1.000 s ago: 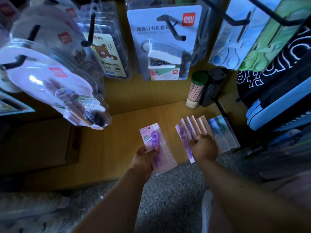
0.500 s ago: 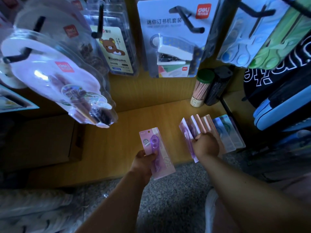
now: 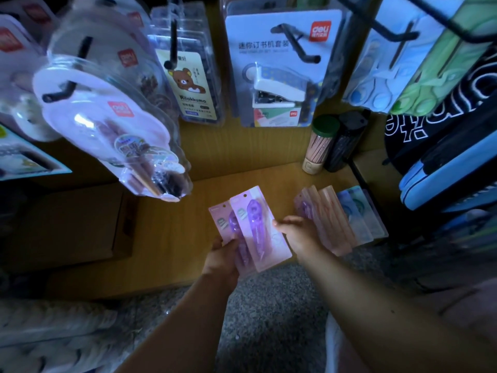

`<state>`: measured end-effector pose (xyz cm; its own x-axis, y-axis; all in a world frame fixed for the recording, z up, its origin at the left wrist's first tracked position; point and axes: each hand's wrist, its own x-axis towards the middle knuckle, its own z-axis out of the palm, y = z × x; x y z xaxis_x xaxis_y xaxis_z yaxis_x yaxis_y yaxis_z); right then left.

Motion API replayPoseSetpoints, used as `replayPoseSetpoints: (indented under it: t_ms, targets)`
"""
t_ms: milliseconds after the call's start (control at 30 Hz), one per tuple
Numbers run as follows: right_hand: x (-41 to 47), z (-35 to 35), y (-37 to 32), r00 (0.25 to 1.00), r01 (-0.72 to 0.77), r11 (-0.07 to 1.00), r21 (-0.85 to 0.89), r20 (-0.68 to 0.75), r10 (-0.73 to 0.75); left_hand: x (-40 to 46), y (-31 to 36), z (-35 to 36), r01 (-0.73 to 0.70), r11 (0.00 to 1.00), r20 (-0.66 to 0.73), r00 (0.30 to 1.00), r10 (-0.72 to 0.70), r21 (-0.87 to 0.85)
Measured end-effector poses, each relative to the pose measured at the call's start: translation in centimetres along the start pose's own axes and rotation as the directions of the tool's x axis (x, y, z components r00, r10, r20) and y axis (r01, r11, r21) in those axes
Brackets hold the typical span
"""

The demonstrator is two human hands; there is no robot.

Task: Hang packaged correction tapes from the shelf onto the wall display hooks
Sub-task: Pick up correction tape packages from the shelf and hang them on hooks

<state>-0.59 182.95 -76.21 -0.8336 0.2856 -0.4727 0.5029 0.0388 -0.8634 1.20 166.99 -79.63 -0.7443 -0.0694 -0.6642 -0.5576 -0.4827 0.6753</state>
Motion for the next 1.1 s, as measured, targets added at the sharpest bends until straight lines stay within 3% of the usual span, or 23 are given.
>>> replayPoseSetpoints:
  t_ms: [233,333,400,500,567,700,833,933,1100]
  targets:
    - [-0.1,0.4,0.7,0.999,0.040,0.990,-0.134,0.024,-0.037,-1.4,0.8,1.8,0.024,0.997,0.149,0.989,-0.013,-0.072]
    - [0.1,0.0,1.0,0.996,0.084,0.980,-0.179,-0.028,-0.090,-1.3,0.7,1.9,0.021,0.997,0.176,0.984,-0.009,-0.070]
    - [0.8,-1.1,1.3,0.979,0.108,0.939,-0.326,-0.127,-0.156,-1.2,0.7,1.9,0.033,0.996,0.166,0.986,-0.020,-0.077]
    - [2.1,-3.5,1.8,0.901,0.061,0.862,-0.503,-0.343,-0.264,-1.1,0.5,1.8,0.061,0.996,0.145,0.988,-0.051,-0.068]
    - [2.9,-4.7,2.4,0.866,0.010,0.827,-0.562,-0.409,-0.288,-1.0,0.3,1.6,0.077,0.996,0.123,0.990,-0.070,-0.051]
    - [3.8,-5.7,3.5,0.860,-0.130,0.711,-0.691,-0.436,-0.266,-0.6,-0.2,1.4,0.092,0.996,0.090,0.992,-0.090,-0.018]
    - [4.2,-5.6,3.8,0.870,-0.178,0.615,-0.768,-0.414,-0.267,-0.2,-0.5,1.2,0.093,0.996,0.079,0.993,-0.092,-0.007]
    - [4.3,-5.5,3.3,0.875,-0.172,0.620,-0.766,-0.408,-0.262,-0.2,-0.6,1.1,0.094,0.996,0.071,0.993,-0.094,0.002]
    - [3.3,-4.4,1.8,0.879,-0.056,0.736,-0.674,-0.384,-0.284,-0.1,-0.5,0.7,0.092,0.996,0.018,0.996,-0.092,0.009]
